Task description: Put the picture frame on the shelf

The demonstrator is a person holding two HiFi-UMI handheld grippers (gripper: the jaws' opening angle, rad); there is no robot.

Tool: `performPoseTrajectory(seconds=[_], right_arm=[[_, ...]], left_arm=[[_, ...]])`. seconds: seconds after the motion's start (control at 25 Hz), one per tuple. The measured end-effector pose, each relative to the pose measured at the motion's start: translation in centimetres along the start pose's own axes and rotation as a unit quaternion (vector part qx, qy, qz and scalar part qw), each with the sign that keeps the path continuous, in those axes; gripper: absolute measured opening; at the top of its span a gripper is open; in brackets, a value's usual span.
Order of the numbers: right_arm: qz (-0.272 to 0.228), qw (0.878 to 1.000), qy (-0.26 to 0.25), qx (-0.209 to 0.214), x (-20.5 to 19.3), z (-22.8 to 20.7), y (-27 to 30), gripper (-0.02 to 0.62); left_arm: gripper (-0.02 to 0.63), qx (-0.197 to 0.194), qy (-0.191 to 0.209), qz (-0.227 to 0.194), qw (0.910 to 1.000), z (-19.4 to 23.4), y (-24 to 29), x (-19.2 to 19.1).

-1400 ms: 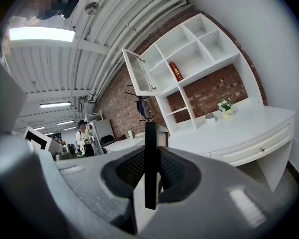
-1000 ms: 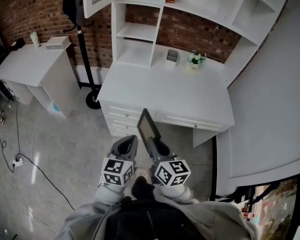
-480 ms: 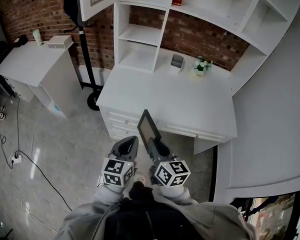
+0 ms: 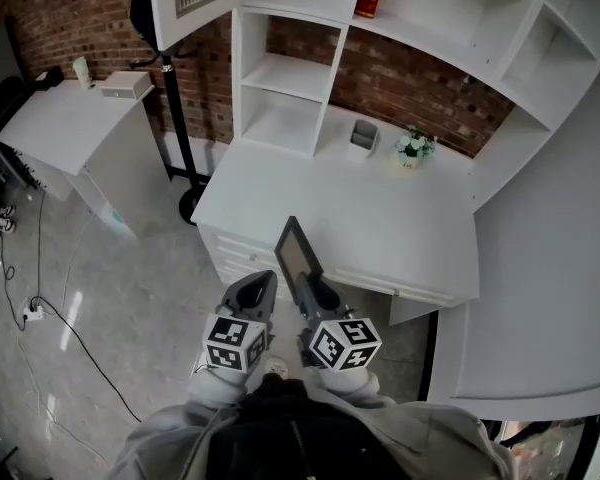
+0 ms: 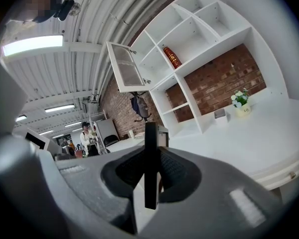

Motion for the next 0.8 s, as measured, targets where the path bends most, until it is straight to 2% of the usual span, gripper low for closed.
performPoseTrajectory(seconds=[0.32,0.8], right_arm=[[0.009,1.000,0.009,0.016,0.7,-3.1,2.8,0.057],[0.022,0.999,0.029,0.025,0.3,-4.1,3.9,0.057]], left_arm=[[0.005,0.024,-0.004,-0.001,0.9997,0.9,3.1,0.3],[0.005,0.049,-0.015,0.006,0.9987,1.5,3.5,0.3]])
Point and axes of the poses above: the fingertips, and each gripper's own axes: y forward along the fingers, z to its left, x out of its top, the point moved 9 cm from there along -y, backward along the fingers, and after that the axes turned 1 degree about -y, right-handed, at the moved point
